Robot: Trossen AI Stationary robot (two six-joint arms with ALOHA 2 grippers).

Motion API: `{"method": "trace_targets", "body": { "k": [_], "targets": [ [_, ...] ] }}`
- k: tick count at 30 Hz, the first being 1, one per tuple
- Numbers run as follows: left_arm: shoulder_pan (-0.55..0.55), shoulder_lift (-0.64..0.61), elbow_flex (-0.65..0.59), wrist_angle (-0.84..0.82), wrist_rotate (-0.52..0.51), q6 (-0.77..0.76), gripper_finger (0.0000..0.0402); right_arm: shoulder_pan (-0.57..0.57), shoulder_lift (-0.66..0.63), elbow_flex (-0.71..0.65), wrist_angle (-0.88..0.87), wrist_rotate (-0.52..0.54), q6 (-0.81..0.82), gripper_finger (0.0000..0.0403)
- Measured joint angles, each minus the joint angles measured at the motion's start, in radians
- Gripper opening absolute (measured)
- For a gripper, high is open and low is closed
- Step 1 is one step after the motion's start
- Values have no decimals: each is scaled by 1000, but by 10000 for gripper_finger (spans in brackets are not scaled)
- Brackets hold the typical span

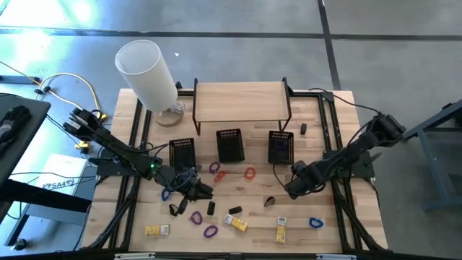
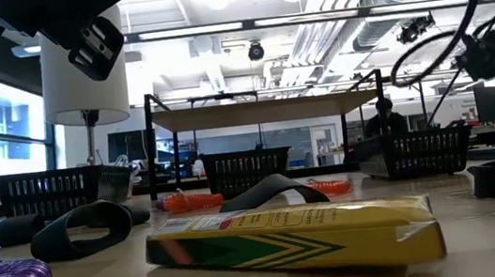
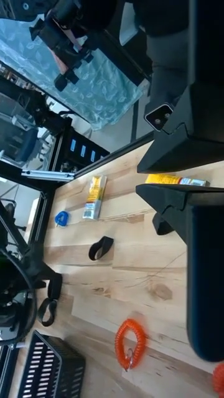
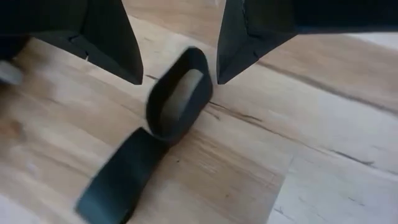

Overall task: Pick & Place Office Desk Supplies
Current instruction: Put the black rubber band into the left black bin

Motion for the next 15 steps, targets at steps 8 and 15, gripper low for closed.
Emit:
{"method": "trace_targets", "body": {
  "k": [8, 15],
  "targets": [
    [0, 0, 0, -1, 0, 0, 33, -8, 74, 2, 16, 5, -4, 193],
    [0, 0, 0, 2, 0, 0, 33, -27, 89, 2, 35, 14, -35, 192]
  ]
}}
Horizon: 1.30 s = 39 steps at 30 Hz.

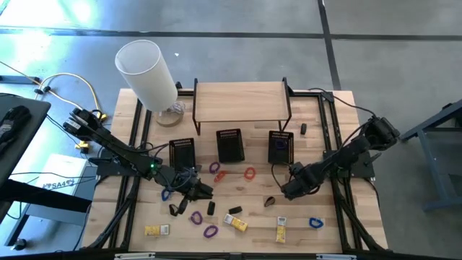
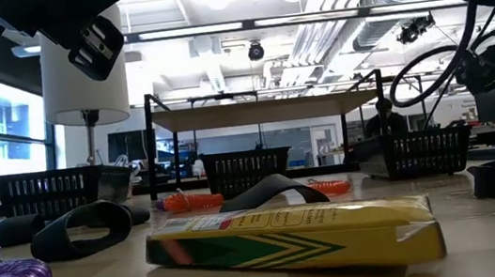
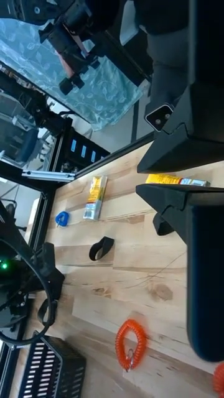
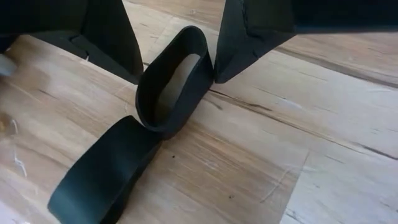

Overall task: Pick & Place Office Desk Supplies
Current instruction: Put the black rubber band into the left black bin

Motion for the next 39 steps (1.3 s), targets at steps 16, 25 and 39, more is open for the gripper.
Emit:
{"method": "trace_targets", "body": {
  "k": [16, 25, 39],
  "targets": [
    [57, 0, 0, 6, -50, 40, 33, 5, 3, 3, 19, 10, -96, 6],
    [95, 40, 0, 16, -51, 93, 33, 110, 7, 85, 102, 211, -156, 4],
    [96, 257, 4, 436, -81, 255, 128, 192, 5, 145, 700, 651, -841, 3]
  ]
}}
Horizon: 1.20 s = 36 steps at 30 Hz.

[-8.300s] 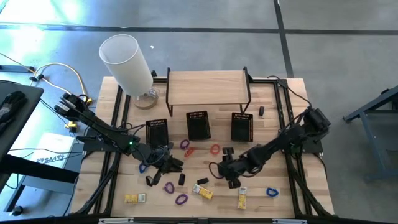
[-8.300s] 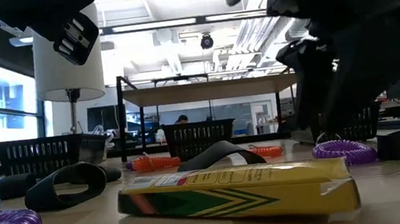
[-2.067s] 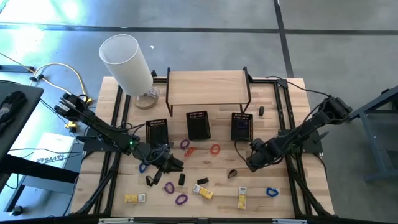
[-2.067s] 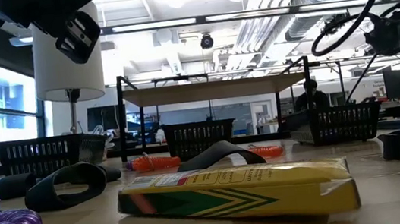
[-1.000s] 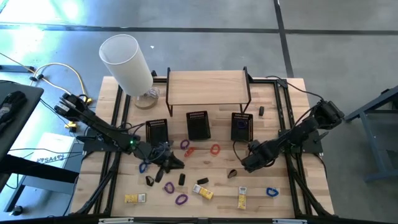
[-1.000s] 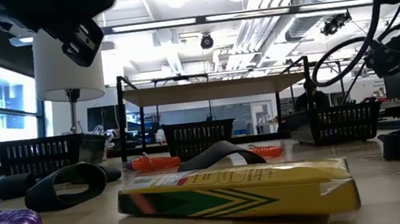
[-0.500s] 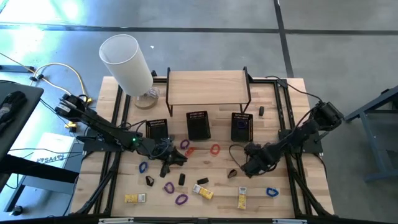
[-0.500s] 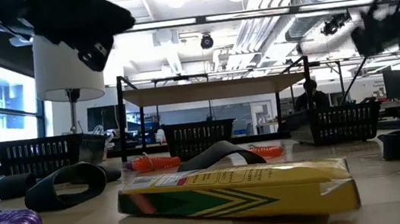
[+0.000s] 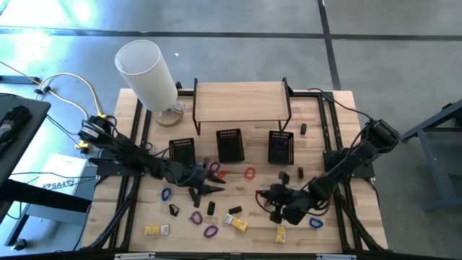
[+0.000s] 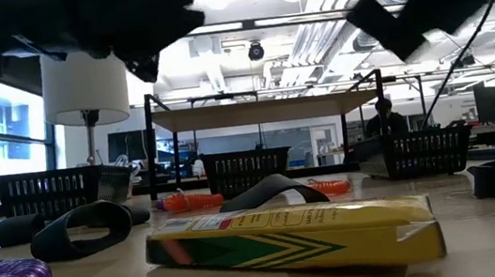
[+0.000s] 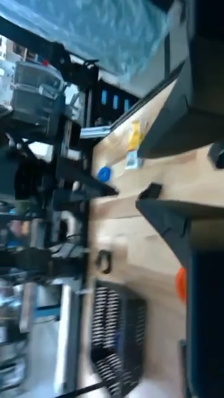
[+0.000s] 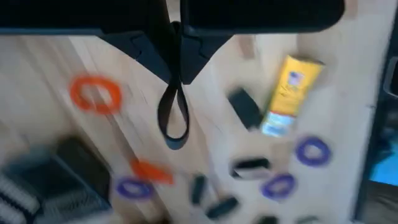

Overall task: Pick & Place Office Desk Supplies
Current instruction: Put the black rubber band into the left black bin

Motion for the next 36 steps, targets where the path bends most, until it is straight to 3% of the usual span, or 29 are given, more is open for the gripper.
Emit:
{"method": "trace_targets", "body": {
  "k": [5, 11, 15, 25, 36],
  "targets": [
    [0, 104, 16, 273, 3, 48, 187, -17, -1, 1, 159, 28, -241, 3],
    [4, 205, 40, 437, 4, 37, 202, -46, -1, 2, 311, 27, -436, 3],
    [16, 219, 48, 443, 5, 40, 202, -72, 2, 2, 389, 26, -475, 3],
    [19, 219, 51, 428, 6, 38, 202, -111, 144, 2, 614, 43, -572, 3],
    [19, 219, 51, 429, 5, 38, 202, -139, 159, 2, 697, 95, -573, 3]
  ]
}}
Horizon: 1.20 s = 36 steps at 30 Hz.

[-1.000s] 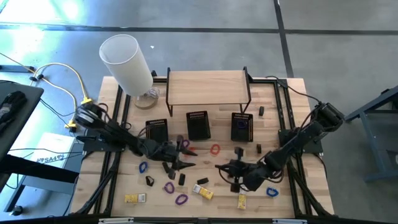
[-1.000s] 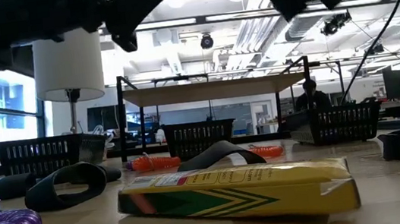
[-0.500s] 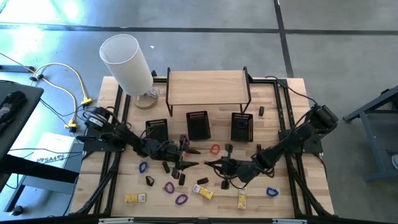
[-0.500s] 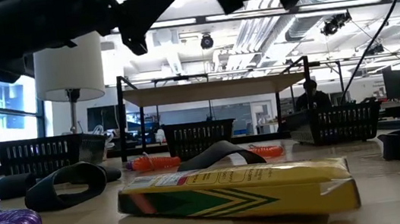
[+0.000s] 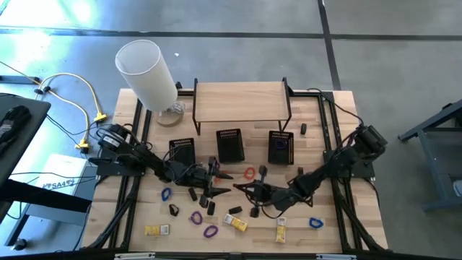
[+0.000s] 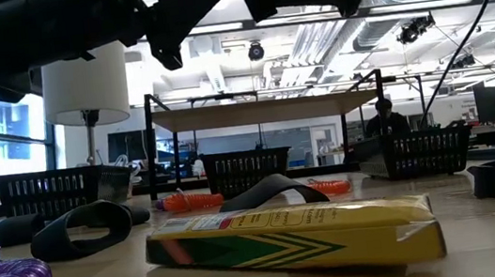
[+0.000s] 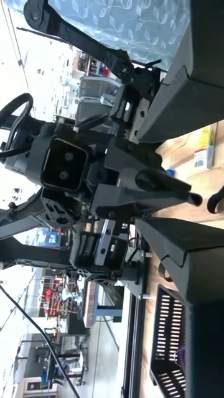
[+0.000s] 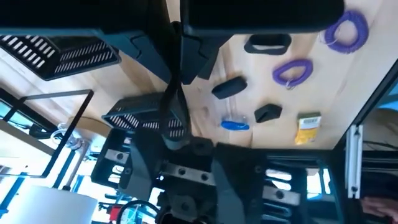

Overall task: Pick & Place Office Desk Supplies
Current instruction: Put the black rubber band into the left black bin

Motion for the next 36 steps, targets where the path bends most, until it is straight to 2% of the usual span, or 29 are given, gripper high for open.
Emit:
{"method": "trace_targets", "body": {
  "k": [15, 36],
  "targets": [
    [5, 0, 0, -34, -3, 0, 202, -57, 0, 0, 31, -147, 1, 3],
    [6, 0, -1, -49, -4, 0, 202, -78, 0, 0, 33, -180, 31, 3]
  ]
}}
